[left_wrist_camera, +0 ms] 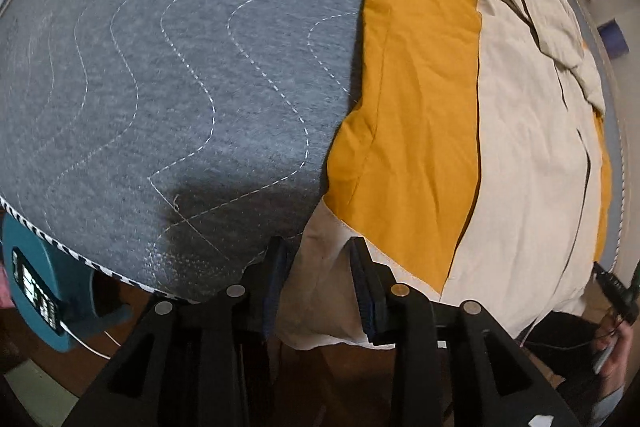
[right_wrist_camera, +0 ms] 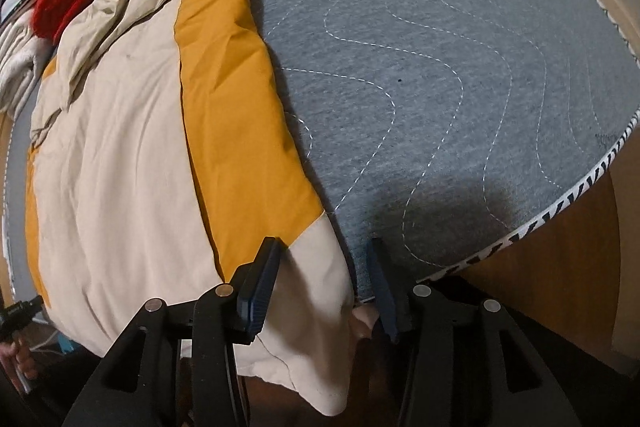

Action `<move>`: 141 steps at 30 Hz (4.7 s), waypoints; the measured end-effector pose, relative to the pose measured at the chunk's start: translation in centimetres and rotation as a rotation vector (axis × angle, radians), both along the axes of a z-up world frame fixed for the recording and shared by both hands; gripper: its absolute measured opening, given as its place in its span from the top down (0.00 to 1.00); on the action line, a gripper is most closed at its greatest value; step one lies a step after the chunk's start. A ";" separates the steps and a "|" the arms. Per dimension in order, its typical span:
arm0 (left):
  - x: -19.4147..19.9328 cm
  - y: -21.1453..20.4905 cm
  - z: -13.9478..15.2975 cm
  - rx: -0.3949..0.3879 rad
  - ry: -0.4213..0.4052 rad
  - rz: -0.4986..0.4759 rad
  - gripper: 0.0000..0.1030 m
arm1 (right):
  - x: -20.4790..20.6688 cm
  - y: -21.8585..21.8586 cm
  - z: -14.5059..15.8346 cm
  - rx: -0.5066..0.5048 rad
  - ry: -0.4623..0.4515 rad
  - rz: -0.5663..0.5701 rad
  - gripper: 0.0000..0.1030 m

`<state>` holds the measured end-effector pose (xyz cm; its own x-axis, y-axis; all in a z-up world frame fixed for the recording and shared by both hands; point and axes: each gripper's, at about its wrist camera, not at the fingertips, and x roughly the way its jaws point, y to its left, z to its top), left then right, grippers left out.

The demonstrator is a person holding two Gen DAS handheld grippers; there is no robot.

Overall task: Fold large clothes
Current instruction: 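Grasp the jacket hem with both grippers, then lift the hem with both grippers and carry it toward the hood, then lay the hem over the jacket body with both grippers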

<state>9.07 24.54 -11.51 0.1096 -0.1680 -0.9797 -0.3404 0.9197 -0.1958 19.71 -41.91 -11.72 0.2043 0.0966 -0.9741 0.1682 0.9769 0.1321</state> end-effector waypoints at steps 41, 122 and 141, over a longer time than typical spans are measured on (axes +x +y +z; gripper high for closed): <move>0.7 -8.9 10.2 -0.026 -0.297 -0.204 0.99 | -2.6 1.7 11.7 0.113 -0.275 0.113 0.98; 19.6 0.2 7.7 -0.037 -0.489 0.025 0.95 | 23.2 1.8 7.3 0.116 -0.243 0.125 0.96; 19.6 1.8 2.2 -0.218 -0.203 0.088 0.47 | 23.8 0.9 5.9 0.110 -0.154 0.036 0.69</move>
<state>28.63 26.33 -9.26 0.3226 -0.3533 -0.8781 -0.3503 0.8173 -0.4575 43.49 -41.02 -5.82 0.3445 0.2111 -0.9147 0.1029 0.9600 0.2603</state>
